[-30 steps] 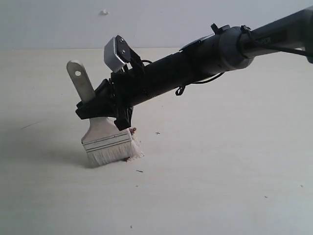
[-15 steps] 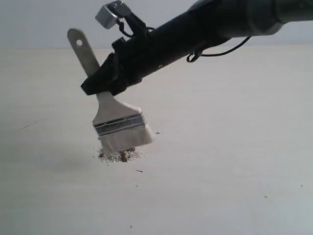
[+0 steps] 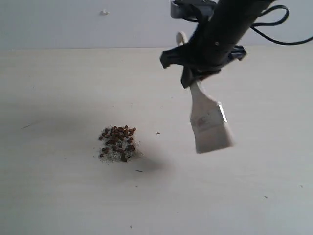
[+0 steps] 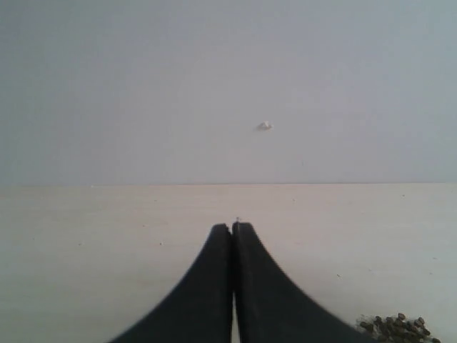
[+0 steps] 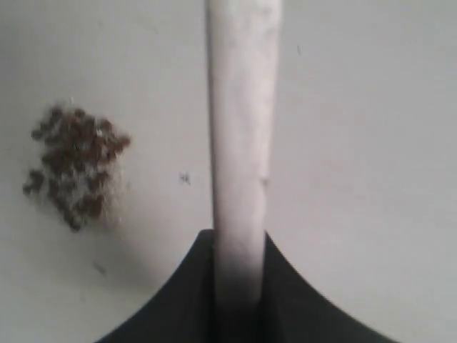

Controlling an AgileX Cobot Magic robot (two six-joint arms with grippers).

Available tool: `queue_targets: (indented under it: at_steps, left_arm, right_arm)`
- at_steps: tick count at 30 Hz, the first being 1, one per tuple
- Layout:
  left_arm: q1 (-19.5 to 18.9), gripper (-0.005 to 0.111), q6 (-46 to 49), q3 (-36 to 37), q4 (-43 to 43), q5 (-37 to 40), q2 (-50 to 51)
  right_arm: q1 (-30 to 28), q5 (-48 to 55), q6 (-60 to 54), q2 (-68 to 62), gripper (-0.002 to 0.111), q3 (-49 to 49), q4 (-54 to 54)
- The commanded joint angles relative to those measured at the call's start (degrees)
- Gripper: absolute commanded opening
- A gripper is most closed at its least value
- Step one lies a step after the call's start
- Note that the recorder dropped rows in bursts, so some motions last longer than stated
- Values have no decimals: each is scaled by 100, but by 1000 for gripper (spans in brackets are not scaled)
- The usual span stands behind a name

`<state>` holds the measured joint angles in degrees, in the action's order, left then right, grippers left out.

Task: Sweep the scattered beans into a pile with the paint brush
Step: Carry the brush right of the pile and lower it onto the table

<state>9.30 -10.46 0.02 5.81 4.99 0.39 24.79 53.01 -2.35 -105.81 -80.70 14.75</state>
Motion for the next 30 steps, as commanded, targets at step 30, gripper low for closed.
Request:
queue_targets:
  at_steps: [30]
  left_arm:
    - [-19, 0, -21, -2, -44, -44, -39]
  right_arm:
    - [-1546, 1244, -6115, -1954, 0, 2152, 6476]
